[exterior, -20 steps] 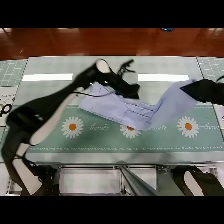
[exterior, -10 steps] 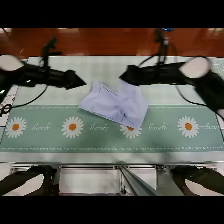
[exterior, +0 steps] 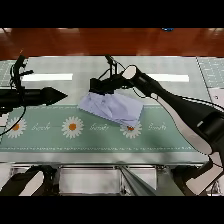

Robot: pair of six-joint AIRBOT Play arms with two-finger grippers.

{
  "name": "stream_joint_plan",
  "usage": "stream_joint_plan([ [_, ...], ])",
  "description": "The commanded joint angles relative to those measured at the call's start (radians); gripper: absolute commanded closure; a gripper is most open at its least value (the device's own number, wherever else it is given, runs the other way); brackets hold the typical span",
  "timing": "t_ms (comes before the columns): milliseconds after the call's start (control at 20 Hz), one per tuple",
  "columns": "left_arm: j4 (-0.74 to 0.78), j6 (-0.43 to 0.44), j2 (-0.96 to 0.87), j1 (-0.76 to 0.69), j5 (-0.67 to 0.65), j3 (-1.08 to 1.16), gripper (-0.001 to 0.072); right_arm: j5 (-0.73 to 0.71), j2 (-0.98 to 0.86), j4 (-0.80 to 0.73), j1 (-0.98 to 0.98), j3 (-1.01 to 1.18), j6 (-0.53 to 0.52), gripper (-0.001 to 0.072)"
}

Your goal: Fold the shirts.

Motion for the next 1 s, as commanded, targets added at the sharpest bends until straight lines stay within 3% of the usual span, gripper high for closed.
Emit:
stream_joint_plan([
  [0, 0.001, 0.013, 0.002, 0.01, 0.026, -0.017, 0.069, 0.041, -0.055, 0.031, 0.014, 0.024, -0.003, 0.0305],
  [150, 0.0, 0.011, -0.023, 0.031, 0.098, -0.016, 0.069, 0.233, 0.042, 0.002, -0.082, 0.024, -0.022, 0.0306],
  [250, -0.003, 0.008, -0.027, 0.071, 0.1, -0.016, 0.069, 0.399, 0.183, -0.103, -0.208, 0.024, -0.007, 0.0307],
  [300, -0.003, 0.008, -0.027, 0.091, 0.094, -0.016, 0.069, 0.478, 0.269, -0.208, -0.274, 0.024, 0.03, 0.0307],
  [400, -0.002, 0.009, -0.027, 0.112, 0.084, -0.016, 0.069, 0.629, 0.481, -0.588, -0.385, 0.001, 0.139, 0.0306],
  [500, -0.003, 0.009, -0.028, 0.106, 0.084, -0.016, 0.069, 0.657, 0.695, -0.905, -0.45, -0.145, 0.246, 0.0307],
  [550, -0.003, 0.013, -0.028, 0.098, 0.084, -0.016, 0.069, 0.619, 0.809, -0.978, -0.486, -0.28, 0.31, 0.0306],
  [650, -0.003, 0.032, -0.028, 0.072, 0.084, -0.016, 0.069, 0.474, 0.997, -0.938, -0.546, -0.588, 0.397, 0.0306],
  [750, -0.003, 0.035, -0.028, 0.042, 0.085, -0.016, 0.069, 0.296, 1.093, -0.755, -0.575, -0.865, 0.412, 0.0306],
  [850, -0.003, 0.035, -0.028, 0.016, 0.088, -0.016, 0.069, 0.112, 1.079, -0.49, -0.578, -1.055, 0.345, 0.0306],
  [950, -0.002, 0.035, -0.032, 0.002, 0.088, -0.016, 0.069, -0.007, 0.993, -0.252, -0.578, -1.141, 0.202, 0.0306],
])
